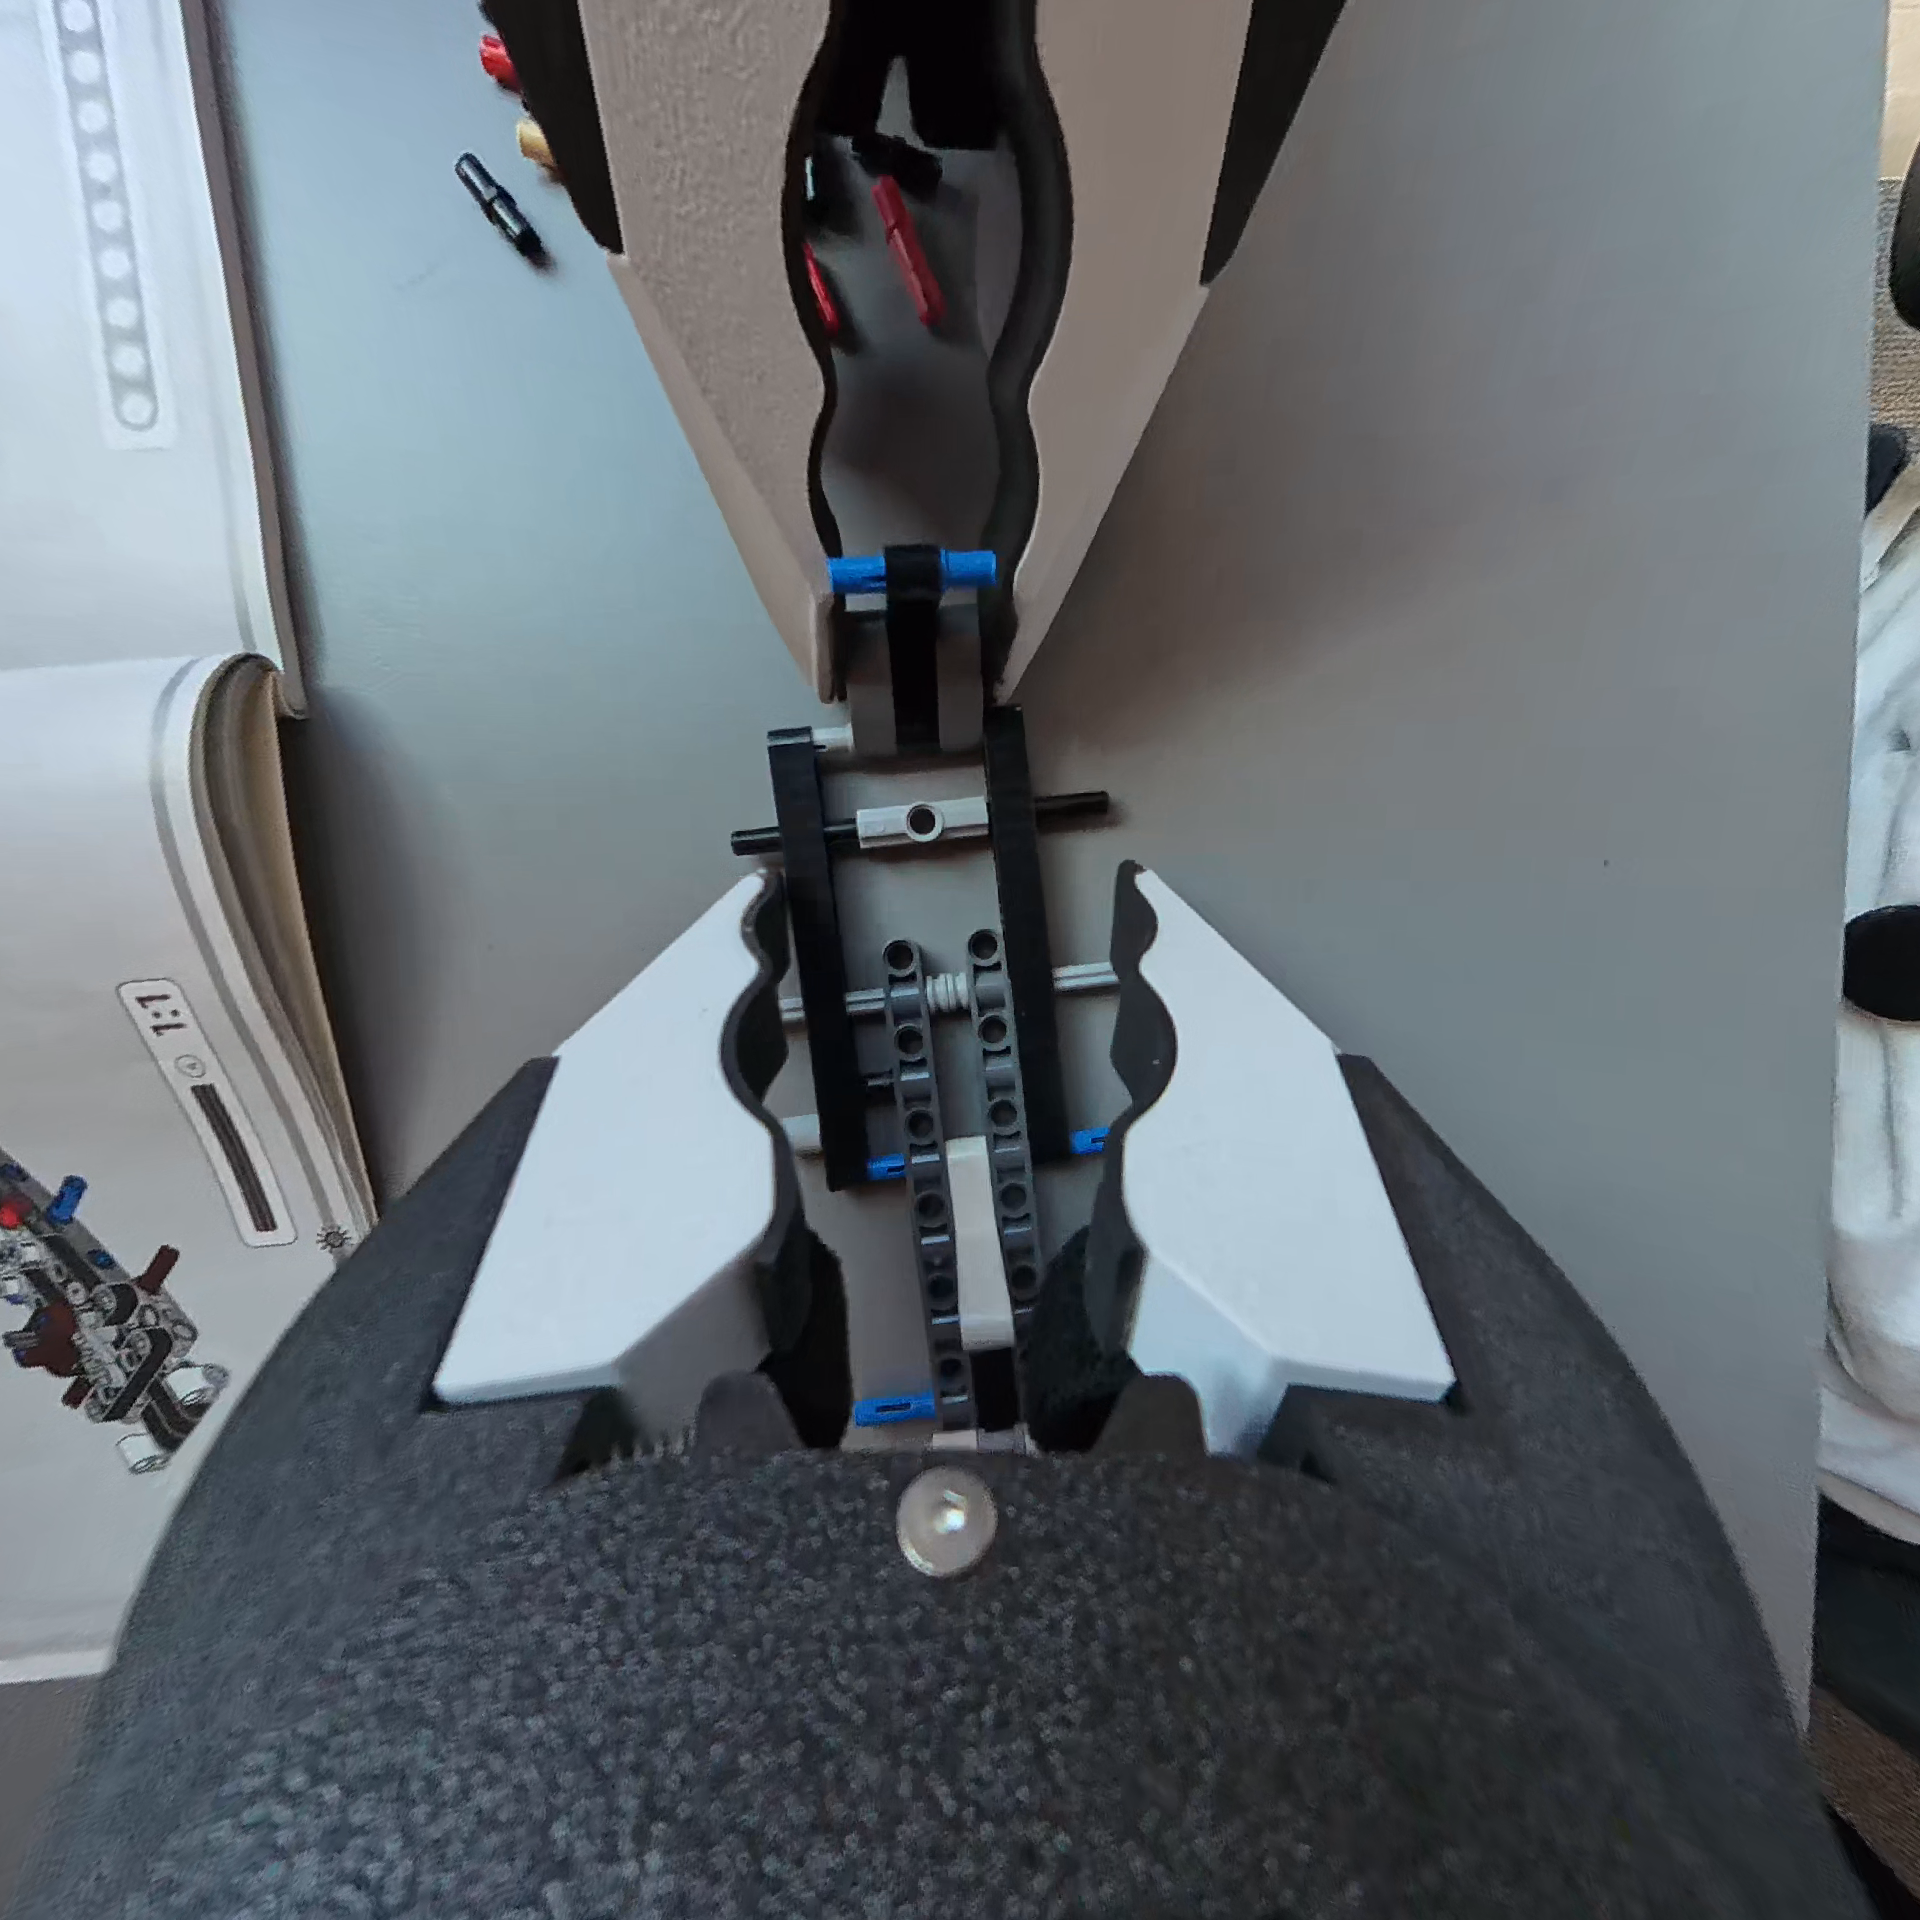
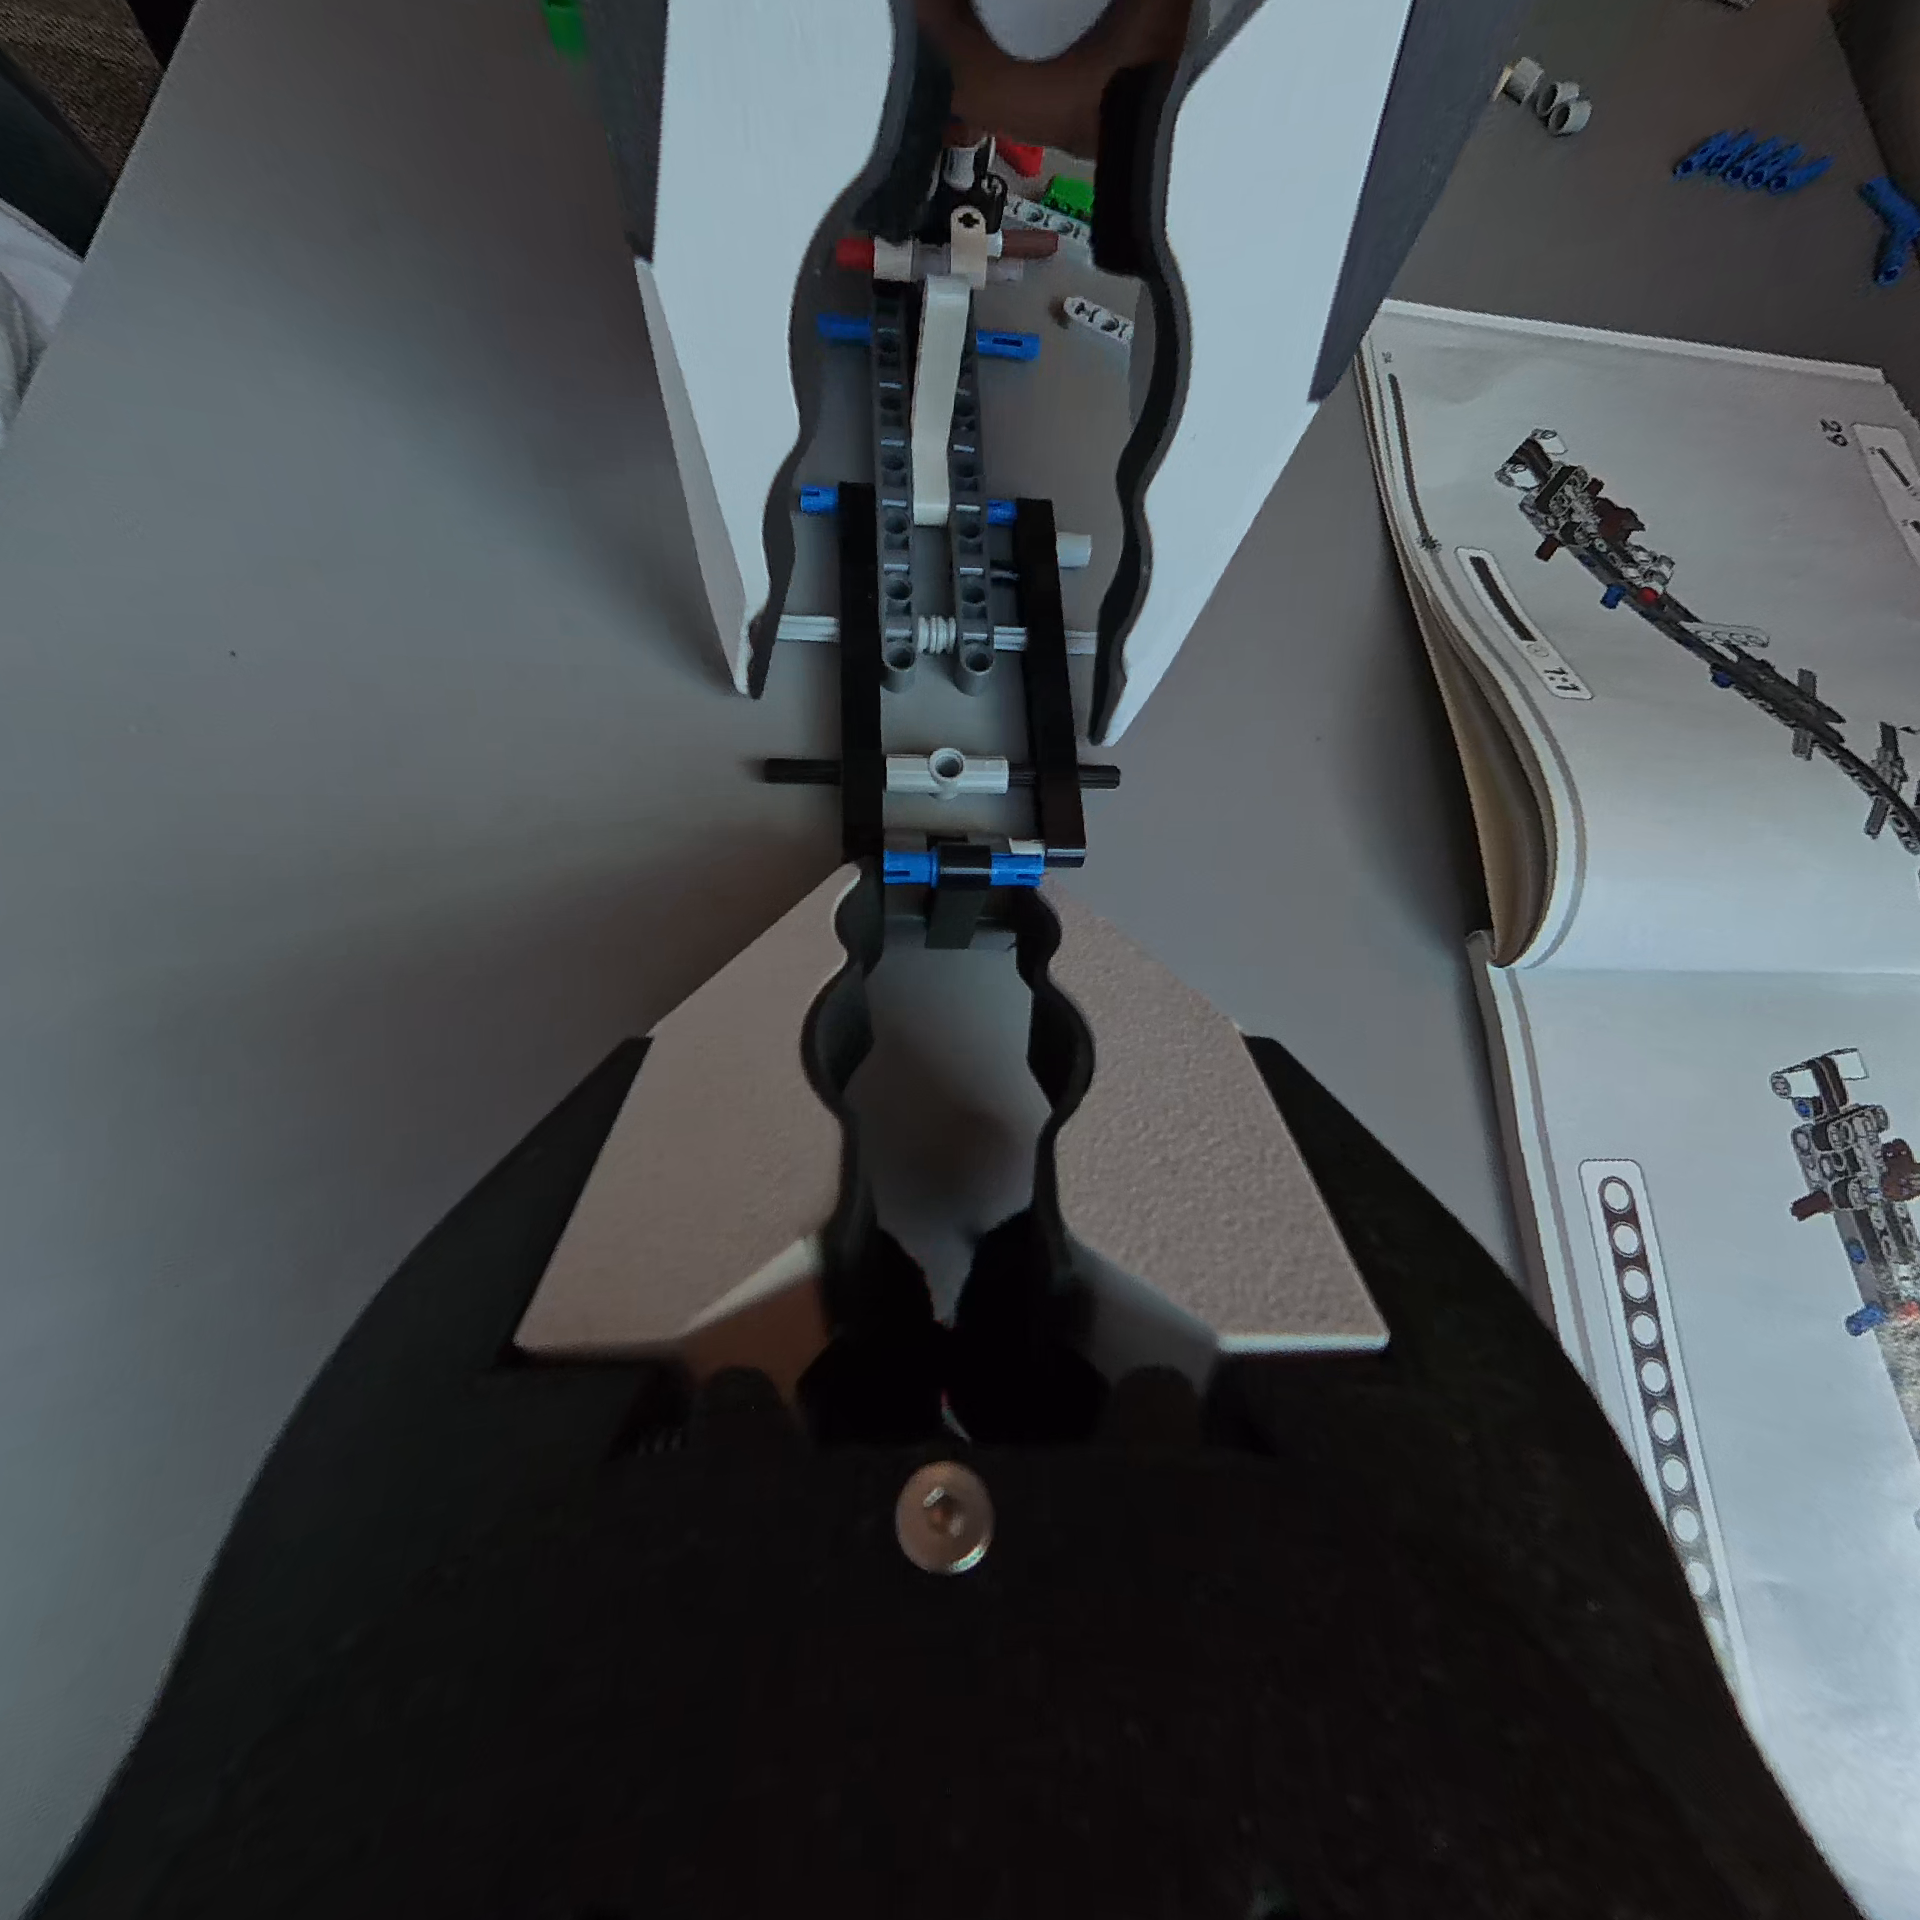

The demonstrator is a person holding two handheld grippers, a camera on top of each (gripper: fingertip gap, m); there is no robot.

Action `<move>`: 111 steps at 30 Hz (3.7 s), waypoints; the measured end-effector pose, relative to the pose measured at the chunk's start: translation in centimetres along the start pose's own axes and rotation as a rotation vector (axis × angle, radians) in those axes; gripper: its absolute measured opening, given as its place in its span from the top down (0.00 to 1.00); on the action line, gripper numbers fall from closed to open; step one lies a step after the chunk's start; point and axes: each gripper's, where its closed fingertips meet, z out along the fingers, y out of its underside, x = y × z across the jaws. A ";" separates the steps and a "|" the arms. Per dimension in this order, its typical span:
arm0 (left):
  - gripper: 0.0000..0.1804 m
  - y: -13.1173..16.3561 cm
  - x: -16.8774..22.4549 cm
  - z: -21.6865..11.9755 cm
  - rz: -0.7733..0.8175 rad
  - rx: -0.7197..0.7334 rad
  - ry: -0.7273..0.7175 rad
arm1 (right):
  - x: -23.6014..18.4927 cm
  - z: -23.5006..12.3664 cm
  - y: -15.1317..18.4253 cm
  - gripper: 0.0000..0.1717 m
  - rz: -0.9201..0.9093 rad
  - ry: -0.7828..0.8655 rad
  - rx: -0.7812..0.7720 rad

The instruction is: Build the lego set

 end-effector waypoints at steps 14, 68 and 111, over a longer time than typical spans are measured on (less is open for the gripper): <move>0.74 -0.1 -0.4 0.3 0.013 0.029 -0.021 | -0.2 0.1 0.0 0.86 0.048 -0.032 -0.001; 0.74 -0.2 -0.2 0.4 0.040 0.079 -0.005 | -0.2 0.6 -0.1 0.76 0.054 -0.185 0.025; 0.58 4.4 1.0 -2.0 0.054 0.051 0.012 | -1.1 2.1 -5.0 0.65 0.171 -0.138 -0.077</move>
